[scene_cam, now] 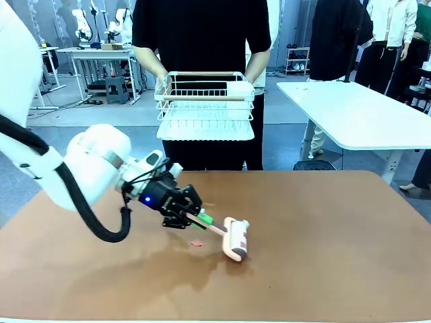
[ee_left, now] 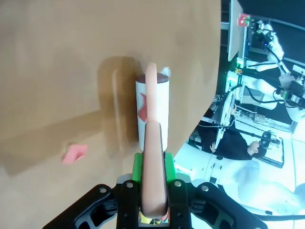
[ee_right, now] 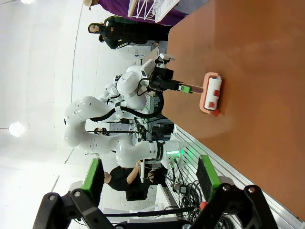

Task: Clean the table.
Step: Clean the table with the Lint Roller when the human lifts the Dish drying rack.

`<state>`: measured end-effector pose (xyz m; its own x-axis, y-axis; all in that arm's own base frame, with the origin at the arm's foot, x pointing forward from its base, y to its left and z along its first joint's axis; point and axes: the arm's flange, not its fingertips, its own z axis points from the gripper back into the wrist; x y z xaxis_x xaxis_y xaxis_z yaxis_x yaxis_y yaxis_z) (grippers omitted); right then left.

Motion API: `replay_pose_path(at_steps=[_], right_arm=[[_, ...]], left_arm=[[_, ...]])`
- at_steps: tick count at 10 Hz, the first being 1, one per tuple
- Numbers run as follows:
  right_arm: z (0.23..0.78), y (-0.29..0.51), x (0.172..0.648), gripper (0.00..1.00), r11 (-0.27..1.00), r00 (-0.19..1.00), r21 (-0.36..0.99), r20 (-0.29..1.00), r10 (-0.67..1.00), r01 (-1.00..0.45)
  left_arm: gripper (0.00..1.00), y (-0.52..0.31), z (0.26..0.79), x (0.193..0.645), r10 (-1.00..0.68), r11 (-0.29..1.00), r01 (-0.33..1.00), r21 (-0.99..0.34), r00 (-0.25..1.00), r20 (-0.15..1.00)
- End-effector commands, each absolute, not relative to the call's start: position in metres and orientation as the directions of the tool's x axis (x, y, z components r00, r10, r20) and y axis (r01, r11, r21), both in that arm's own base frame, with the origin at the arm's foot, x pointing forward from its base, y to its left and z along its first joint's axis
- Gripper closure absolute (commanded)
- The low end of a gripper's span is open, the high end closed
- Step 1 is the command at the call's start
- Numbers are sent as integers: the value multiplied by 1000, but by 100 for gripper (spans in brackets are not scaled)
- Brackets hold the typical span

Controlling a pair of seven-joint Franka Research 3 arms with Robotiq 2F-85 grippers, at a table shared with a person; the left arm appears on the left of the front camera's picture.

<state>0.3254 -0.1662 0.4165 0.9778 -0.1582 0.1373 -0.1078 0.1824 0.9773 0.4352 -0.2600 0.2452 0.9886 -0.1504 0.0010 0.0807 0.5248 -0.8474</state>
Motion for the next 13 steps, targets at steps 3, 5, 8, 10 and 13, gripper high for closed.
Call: replay_pose_path(at_steps=[3,5,8,10,13], right_arm=[[419,-166,324,0,179,977,977,142,-158,-113],[419,-166,324,0,179,977,977,142,-158,-113],[419,-166,324,0,179,977,977,142,-158,-113],[419,-166,324,0,179,977,977,142,-158,-113],[419,-166,324,0,179,977,977,142,-158,-113]], left_arm=[[79,-297,246,437,-142,567,113,-816,989,39],[79,-296,248,436,-138,566,113,-817,990,41],[79,-290,247,436,-141,572,103,-814,990,27],[79,-288,257,436,-130,564,118,-817,990,53],[79,-257,245,433,-81,654,83,-752,996,39]])
